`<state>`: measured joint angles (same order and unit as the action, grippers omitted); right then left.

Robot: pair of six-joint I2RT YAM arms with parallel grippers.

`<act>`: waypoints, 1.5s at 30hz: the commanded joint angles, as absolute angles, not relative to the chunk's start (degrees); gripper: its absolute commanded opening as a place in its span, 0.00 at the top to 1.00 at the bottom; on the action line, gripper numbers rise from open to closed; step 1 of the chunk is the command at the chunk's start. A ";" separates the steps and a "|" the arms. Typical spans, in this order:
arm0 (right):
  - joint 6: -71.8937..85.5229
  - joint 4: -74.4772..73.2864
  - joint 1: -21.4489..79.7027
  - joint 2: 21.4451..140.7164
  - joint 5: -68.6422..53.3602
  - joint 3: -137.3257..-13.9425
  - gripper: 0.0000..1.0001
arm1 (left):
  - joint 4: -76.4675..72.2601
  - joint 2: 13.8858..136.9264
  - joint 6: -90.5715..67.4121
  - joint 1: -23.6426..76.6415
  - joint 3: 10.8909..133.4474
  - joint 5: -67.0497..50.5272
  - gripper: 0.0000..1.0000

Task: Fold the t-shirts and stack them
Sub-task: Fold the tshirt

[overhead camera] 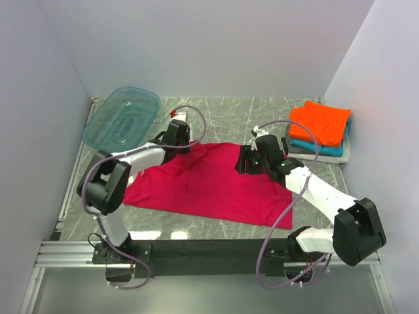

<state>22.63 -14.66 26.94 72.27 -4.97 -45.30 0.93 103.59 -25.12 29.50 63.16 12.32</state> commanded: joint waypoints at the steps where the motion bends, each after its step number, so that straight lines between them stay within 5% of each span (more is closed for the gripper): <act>1: 22.06 -14.76 26.46 70.49 -2.82 -45.00 0.37 | -0.26 96.69 -24.87 29.71 64.08 13.97 0.99; 20: 20.83 -15.82 23.12 70.31 -2.55 -45.97 0.37 | 1.32 75.33 -27.24 41.39 42.30 15.65 0.93; 26: 20.66 -15.64 22.41 70.75 -2.81 -45.62 0.37 | 1.41 72.78 -28.65 46.67 37.62 12.74 0.71; 30: 20.39 -15.73 21.80 70.32 -2.64 -45.53 0.37 | 0.44 69.88 -29.62 46.67 37.53 16.33 0.45; 45: 18.72 -17.31 16.18 65.04 -3.78 -42.45 0.36 | 5.71 93.07 -30.14 46.67 54.23 24.87 0.39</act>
